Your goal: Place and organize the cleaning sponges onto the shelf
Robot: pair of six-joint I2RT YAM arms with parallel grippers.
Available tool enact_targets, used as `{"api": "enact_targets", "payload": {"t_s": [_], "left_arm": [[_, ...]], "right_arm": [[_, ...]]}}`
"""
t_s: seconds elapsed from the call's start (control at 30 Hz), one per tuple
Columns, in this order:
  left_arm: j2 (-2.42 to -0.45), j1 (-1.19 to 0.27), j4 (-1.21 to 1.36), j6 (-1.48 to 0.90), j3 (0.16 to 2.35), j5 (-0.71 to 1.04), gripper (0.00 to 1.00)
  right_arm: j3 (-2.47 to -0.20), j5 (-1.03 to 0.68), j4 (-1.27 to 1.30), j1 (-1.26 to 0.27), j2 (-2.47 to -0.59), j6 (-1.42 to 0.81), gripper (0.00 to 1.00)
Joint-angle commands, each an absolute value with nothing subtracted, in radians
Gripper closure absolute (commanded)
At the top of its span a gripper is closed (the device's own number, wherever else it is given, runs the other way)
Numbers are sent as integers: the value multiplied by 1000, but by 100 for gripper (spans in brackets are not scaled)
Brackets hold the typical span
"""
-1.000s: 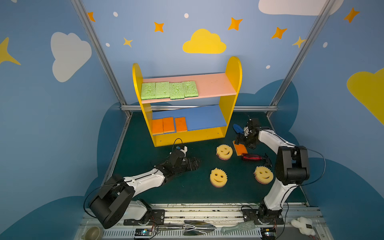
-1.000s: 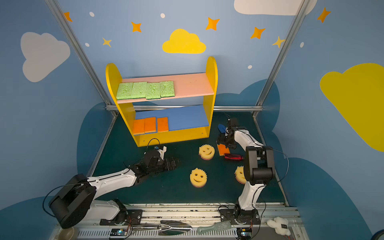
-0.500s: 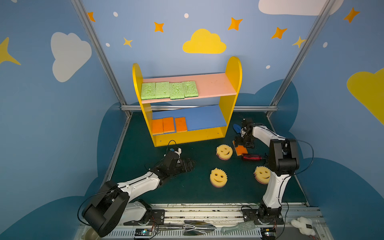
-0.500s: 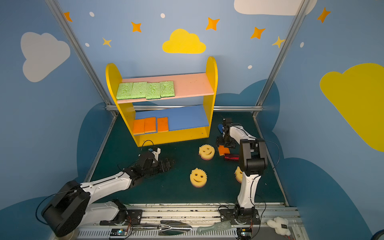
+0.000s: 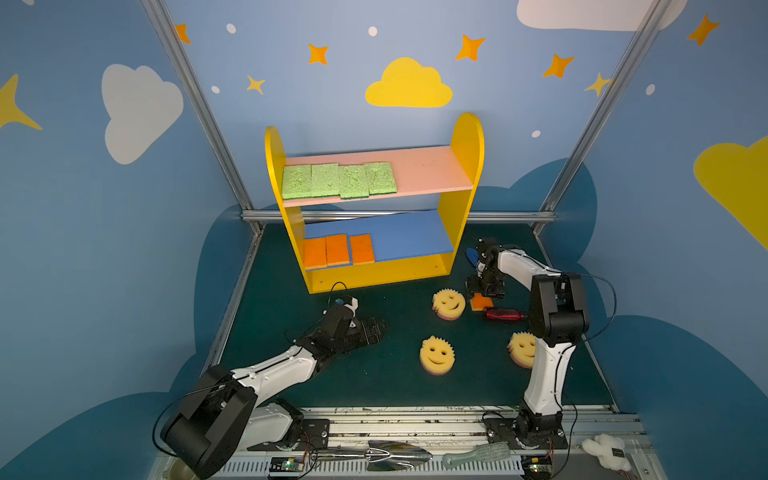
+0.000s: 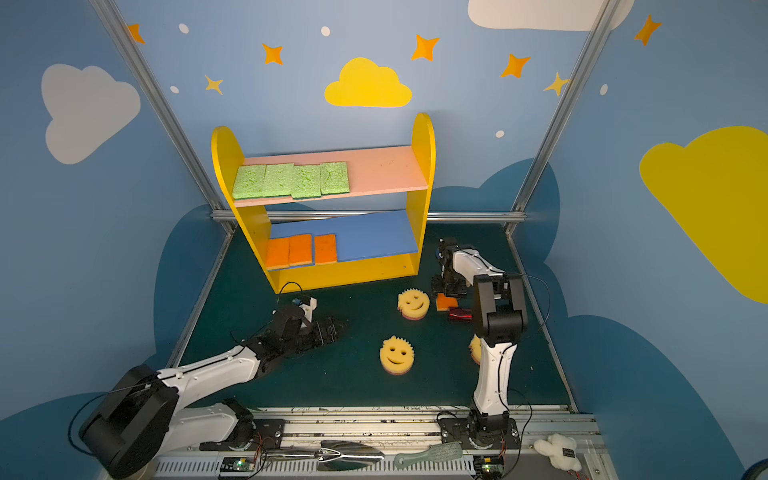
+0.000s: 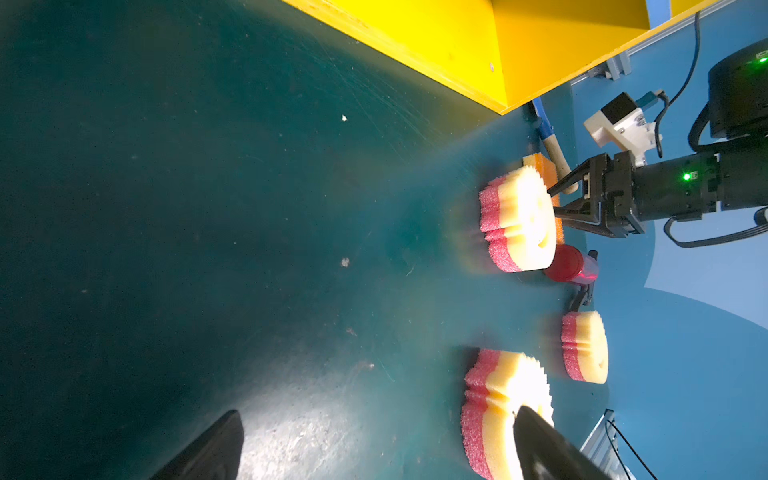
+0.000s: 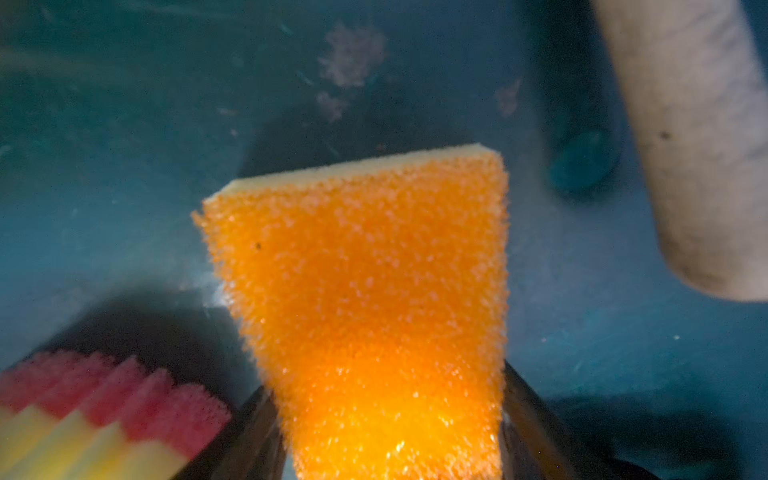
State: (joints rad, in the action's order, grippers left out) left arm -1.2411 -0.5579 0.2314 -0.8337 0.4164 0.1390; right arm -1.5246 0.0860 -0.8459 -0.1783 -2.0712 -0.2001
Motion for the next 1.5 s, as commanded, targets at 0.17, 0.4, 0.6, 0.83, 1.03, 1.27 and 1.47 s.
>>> {"api": "enact_targets", "payload": {"t_s": [0.17,0.4,0.6,0.83,1.03,1.27,1.47], "left_arm": [[-1181,-539,191,-820,424,156,0],[-1116,-522,165,-818,421,146,0],[-1045,-517,193,-850,395,135,1],[-983,-517,228,-877,381,123,1],[-987,-518,242,-894,382,113,0],[-977,-518,259,-897,383,85,5],[-996,-518,267,-899,409,67,18]], "right_arm": [[-1511,78,-876,-194,-1979,-213,38],[-1520,23,-927,-264,-1833,-225,39],[-1510,-22,-954,-387,-1734,-225,41],[-1405,-206,-813,-569,-1652,-279,42],[-1358,-366,-660,-672,-1644,-331,43],[-1394,-423,-643,-763,-1694,-317,43],[-1420,-396,-653,-811,-1752,-315,44]]}}
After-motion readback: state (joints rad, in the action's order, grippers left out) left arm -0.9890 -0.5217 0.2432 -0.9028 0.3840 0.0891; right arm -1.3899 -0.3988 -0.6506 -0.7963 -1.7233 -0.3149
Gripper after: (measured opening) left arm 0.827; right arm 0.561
